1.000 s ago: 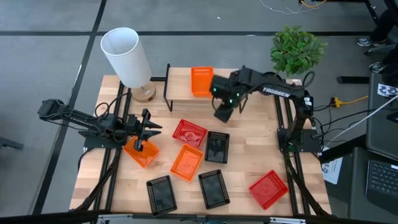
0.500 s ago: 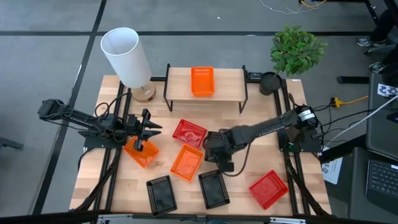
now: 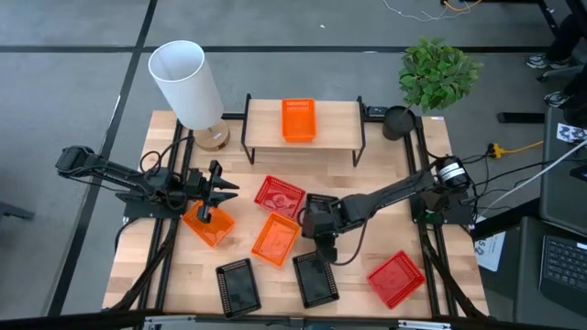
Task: Stack baskets on shelf by color
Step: Put the top black basket on the shelf
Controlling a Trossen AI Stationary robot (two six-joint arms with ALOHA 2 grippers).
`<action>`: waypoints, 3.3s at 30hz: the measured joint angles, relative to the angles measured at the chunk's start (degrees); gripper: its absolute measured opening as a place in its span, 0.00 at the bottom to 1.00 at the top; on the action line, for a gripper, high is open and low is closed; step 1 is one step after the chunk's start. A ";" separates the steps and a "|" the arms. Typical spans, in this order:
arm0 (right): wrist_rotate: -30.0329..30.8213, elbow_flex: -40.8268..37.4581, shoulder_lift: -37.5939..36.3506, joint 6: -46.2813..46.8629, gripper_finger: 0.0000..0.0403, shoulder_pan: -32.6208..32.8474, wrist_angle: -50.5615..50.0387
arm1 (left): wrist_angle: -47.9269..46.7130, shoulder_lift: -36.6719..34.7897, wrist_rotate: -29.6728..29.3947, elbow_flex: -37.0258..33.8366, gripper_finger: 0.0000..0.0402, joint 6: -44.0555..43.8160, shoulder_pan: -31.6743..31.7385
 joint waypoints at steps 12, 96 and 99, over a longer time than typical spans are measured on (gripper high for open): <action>5.95 -5.34 0.00 5.85 0.14 0.74 4.29 | 0.00 0.01 0.00 -0.01 0.23 0.00 0.00; 8.94 12.38 -16.28 -44.59 0.03 -38.01 -24.20 | -1.10 0.01 -0.04 0.02 0.23 1.49 0.02; 9.03 12.38 -16.28 -44.71 0.07 -38.05 -24.34 | -1.09 0.00 -0.04 0.01 0.23 1.49 0.02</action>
